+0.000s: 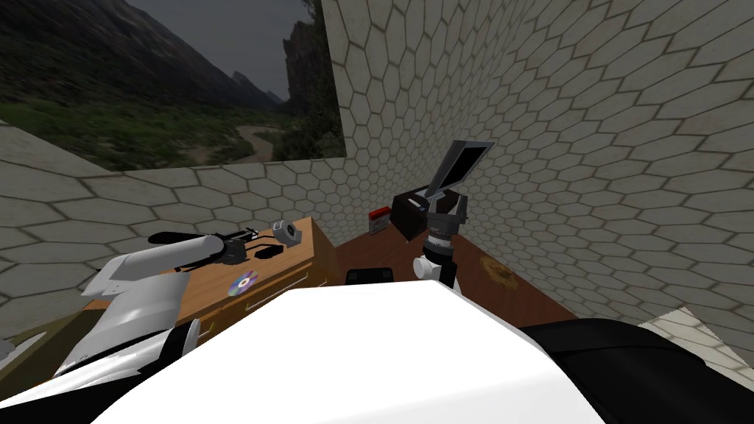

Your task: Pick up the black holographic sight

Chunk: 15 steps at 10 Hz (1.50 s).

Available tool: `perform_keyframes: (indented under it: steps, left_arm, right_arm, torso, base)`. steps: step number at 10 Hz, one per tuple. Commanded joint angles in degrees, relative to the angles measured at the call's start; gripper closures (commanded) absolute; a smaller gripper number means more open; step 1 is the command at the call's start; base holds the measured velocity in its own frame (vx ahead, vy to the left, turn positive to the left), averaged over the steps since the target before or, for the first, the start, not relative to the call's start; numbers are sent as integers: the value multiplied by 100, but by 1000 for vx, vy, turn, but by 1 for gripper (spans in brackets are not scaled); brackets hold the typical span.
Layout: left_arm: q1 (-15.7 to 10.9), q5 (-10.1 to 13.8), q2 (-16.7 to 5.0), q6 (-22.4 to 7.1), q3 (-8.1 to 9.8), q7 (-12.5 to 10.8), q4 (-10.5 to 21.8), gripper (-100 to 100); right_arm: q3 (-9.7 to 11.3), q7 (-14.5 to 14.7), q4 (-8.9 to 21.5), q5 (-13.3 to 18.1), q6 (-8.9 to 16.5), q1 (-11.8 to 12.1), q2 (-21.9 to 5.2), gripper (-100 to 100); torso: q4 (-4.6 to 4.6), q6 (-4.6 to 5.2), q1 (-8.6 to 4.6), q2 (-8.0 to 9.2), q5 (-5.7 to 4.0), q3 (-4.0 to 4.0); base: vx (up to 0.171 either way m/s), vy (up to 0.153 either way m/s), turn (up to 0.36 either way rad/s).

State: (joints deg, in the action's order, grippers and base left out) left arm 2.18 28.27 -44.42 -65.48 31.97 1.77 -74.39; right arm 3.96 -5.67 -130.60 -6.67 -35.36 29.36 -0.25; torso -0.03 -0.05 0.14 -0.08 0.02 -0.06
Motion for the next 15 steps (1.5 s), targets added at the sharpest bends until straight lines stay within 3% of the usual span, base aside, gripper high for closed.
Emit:
perform_keyframes:
  steps: [1,4,6,7,11,13,14,15]
  left_arm:
    - [-87,209,-92,-285,-26,111,286,-100]
    - [-138,373,-156,-533,-43,176,526,-100]
    - [-221,668,-248,-932,-73,282,855,-100]
    - [-221,668,-248,-968,-73,282,888,-100]
    - [-302,1081,-228,-1570,-111,390,1476,-100]
    - [-286,1183,-116,-1708,-124,384,1693,-100]
    - [-260,1154,-130,-1621,-114,414,1616,-100]
    - [-251,1159,-121,-1658,-113,392,1601,0]
  right_arm:
    - [0,0,0,0,0,0,0,0]
    - [0,0,0,0,0,0,0,0]
    - [0,0,0,0,0,0,0,0]
    - [0,0,0,0,0,0,0,0]
    - [0,0,0,0,0,1,0,0]
    - [-1,0,0,0,0,1,-1,0]
    - [0,0,0,0,0,1,0,0]
    - [0,0,0,0,0,0,0,0]
  torso:
    - [0,0,0,0,0,0]
    - [0,0,4,-3,0,-1]
    - [0,0,4,-1,1,0]
    - [-2,1,9,-12,2,-7]
    - [-4,0,9,-19,2,-11]
    - [-6,1,18,-24,5,-14]
    - [-5,0,9,-21,3,-13]
    - [-2,0,-3,-5,0,-4]
  base:
    - [50,39,-28]
    - [48,36,-19]
    - [68,49,-27]
    - [65,50,-19]
    - [85,55,-27]
    - [104,67,-18]
    - [42,20,-2]
    - [8,5,-1]
